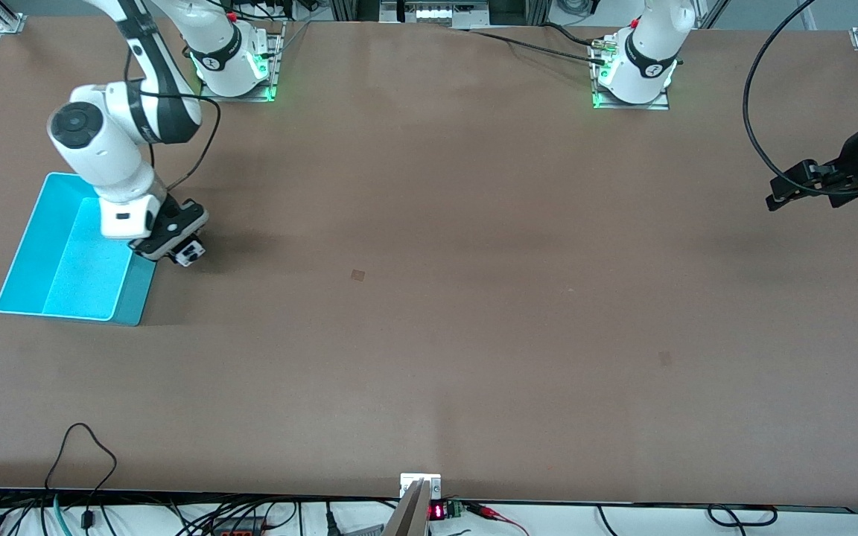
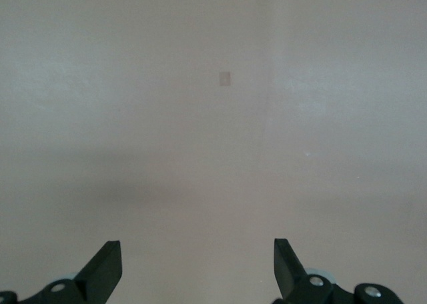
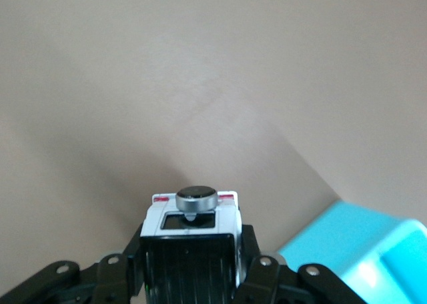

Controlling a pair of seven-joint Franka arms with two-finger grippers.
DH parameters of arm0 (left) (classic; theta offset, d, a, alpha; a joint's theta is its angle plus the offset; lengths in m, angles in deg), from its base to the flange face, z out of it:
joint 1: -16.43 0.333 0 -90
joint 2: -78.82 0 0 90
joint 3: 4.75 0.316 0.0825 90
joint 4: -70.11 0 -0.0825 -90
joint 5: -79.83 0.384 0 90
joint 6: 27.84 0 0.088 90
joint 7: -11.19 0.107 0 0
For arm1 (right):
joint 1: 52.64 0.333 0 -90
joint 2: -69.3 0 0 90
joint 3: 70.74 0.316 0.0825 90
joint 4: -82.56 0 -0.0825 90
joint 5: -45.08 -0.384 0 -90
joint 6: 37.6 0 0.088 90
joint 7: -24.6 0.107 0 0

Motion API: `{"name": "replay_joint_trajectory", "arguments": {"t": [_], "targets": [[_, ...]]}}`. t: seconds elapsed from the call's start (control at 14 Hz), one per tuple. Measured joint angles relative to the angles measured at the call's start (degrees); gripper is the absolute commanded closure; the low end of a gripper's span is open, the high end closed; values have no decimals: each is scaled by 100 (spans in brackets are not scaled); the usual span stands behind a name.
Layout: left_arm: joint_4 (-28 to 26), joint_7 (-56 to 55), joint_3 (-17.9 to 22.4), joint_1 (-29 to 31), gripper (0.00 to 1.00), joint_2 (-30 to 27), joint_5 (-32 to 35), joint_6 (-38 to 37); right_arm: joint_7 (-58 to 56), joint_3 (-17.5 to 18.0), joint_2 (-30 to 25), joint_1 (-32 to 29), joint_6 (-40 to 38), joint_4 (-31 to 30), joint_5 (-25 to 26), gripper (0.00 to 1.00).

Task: Wind and store white jeep toy
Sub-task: 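Move the jeep over the turquoise bin and lower it inside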

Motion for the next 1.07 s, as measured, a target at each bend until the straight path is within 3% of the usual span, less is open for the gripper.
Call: {"name": "replay_joint_trajectory", "arguments": {"t": [0.21, 0.57, 0.86, 1.07], "targets": [[0, 0, 0, 0, 0, 0, 0, 2, 782, -73, -145, -12, -1017, 601, -17, 100], [0, 0, -12, -6, 0, 0, 0, 0, 1839, -859, -126, -77, -1625, 720, -19, 100], [0, 7, -74, -35, 0, 0, 0, -49, 2686, -1142, 5, -114, -1744, 694, -19, 99], [0, 6, -229, -43, 0, 0, 0, -100, 2762, -1481, 373, -145, -1414, 674, -19, 99]]}}
